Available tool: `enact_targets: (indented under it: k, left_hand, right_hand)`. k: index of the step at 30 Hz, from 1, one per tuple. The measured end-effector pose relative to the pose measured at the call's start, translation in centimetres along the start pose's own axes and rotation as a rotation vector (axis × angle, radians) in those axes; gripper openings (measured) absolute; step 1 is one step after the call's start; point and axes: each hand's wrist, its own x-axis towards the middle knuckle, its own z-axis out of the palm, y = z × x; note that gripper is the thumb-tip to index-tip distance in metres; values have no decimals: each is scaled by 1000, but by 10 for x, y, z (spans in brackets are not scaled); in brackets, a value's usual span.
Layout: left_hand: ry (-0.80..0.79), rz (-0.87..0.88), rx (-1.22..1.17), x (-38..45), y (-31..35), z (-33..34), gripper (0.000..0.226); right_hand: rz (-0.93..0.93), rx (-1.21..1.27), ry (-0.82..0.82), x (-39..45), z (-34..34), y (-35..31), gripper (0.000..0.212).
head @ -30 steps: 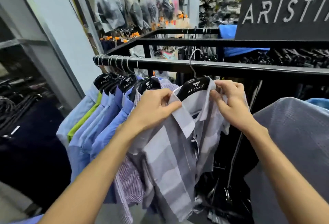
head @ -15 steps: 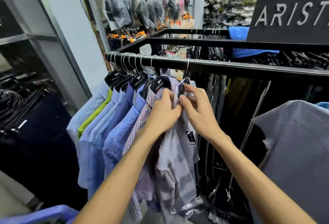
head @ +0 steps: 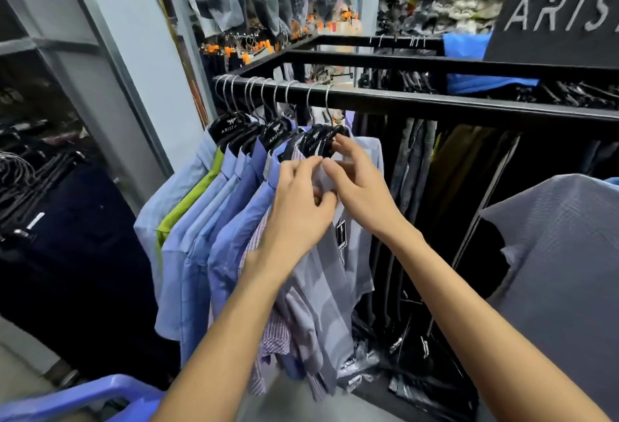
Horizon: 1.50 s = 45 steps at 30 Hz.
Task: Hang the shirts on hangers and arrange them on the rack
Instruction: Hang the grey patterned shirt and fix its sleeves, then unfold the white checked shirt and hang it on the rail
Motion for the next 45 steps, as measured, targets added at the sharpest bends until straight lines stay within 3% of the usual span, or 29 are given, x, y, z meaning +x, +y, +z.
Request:
enact_targets:
  k: [5,8,12,18,24,27,31,38,45]
  left_hand:
    - [81,209,-13,-2,11,20,37]
    - [33,319,-83,-5,25,46,31]
    - [-209,319,-205,-14,48,93,31]
    - [-595,315,-419,-44,104,160,26]
    - [-761,362,-476,-81,170,226,22]
    - [-818,282,-443,-96,190,260,20]
    - [-856,83,-488,-113,200,302,10]
    - [-817,-198,-632,-131,200,316,21]
    - [-854,-220,-649,-142,165,289,38]
  right_hand:
    - [5,-15,104,-29,-25,7,46]
    - [33,-37,246,-54,-55,14,43]
    - [105,-140,416,-102,-109,21,41]
    - [79,-522,647,-176,-202,28,36]
    - [184,-827,832,-234,-299,35,36]
    - [327,-804,799,-253,-321,44,35]
    - [468,-759,596,-269,-328,53,43]
    - [376,-547,520,-265,-318,57,45]
    - [388,-329,597,-269,-286,64,32]
